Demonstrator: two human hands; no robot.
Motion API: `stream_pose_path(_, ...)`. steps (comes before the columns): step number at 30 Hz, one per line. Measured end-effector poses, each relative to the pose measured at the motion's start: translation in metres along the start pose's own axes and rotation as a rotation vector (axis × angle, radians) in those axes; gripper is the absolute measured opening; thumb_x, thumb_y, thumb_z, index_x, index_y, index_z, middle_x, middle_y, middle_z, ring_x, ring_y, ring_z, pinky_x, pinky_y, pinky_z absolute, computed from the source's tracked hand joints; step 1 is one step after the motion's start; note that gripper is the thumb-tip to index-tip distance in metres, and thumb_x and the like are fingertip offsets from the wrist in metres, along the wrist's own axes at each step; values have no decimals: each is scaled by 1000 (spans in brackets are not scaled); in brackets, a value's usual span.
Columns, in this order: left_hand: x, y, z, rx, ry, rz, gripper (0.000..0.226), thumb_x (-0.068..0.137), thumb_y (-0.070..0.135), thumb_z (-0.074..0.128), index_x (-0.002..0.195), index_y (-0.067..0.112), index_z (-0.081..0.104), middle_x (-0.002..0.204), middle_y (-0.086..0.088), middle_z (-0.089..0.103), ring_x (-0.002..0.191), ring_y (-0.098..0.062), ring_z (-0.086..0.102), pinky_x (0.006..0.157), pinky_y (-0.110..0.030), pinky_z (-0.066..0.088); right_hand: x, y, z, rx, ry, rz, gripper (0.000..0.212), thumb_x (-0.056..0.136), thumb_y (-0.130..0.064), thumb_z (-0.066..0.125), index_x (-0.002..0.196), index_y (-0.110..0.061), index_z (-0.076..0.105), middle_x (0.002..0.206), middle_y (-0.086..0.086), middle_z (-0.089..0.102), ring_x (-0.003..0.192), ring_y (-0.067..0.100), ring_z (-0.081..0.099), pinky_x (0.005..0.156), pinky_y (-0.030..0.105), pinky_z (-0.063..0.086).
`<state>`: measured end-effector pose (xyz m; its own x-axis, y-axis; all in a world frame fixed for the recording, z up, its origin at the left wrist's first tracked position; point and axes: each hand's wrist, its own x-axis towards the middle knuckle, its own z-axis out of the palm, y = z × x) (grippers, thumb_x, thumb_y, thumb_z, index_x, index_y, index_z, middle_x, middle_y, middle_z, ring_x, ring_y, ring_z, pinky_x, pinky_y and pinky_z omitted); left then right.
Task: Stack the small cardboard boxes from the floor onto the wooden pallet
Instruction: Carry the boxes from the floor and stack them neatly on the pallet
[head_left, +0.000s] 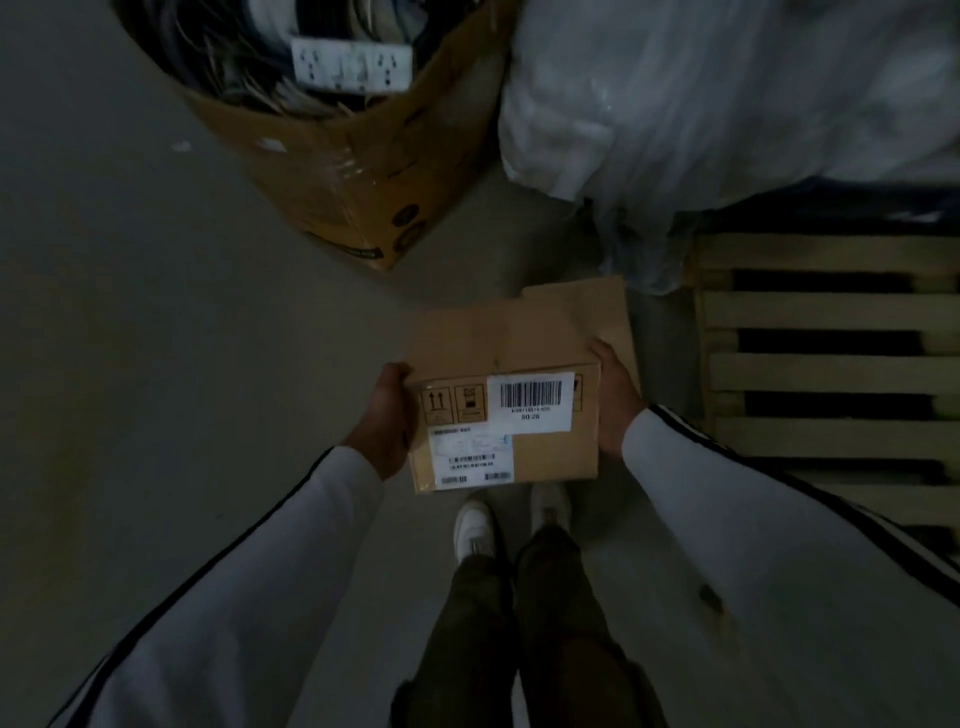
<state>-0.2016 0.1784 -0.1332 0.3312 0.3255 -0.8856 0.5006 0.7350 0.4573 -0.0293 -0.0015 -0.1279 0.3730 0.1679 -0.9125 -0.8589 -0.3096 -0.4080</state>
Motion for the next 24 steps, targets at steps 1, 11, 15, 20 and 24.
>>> stream_pose_path(1,-32,9,7,29,-8,11,53,102,49,28,104,12,66,87,-12,76,85,-30,71,79,-42,55,-36,-9,-7,-7,13,-28,70,77,-73,61,119,-19,71,115,17,74,104,37,69,98,48,50)
stream_pose_path(11,-234,40,113,353,-155,184,57,102,53,26,110,13,66,96,-15,75,97,-33,68,91,-47,52,-247,-13,-131,309,27,-281,43,96,-55,51,81,-20,71,81,7,69,71,25,63,68,32,50)
stream_pose_path(15,-286,31,195,499,-229,294,53,104,49,29,90,14,67,83,-11,73,86,-31,67,84,-44,53,-298,4,-203,464,122,-323,48,100,-49,49,70,-20,72,72,6,70,58,20,64,60,27,50)
stream_pose_path(20,-336,-8,315,690,-485,313,56,104,49,27,90,12,67,76,-6,76,77,-25,71,72,-37,53,-342,32,-317,698,301,-399,48,95,-60,50,94,-18,73,93,12,74,79,28,65,76,36,52)
stream_pose_path(24,-346,-48,388,811,-509,279,63,98,62,33,99,11,69,89,-12,78,77,-26,75,74,-40,56,-366,50,-388,810,389,-371,51,98,-59,47,101,-14,72,85,9,75,77,28,64,67,36,51)
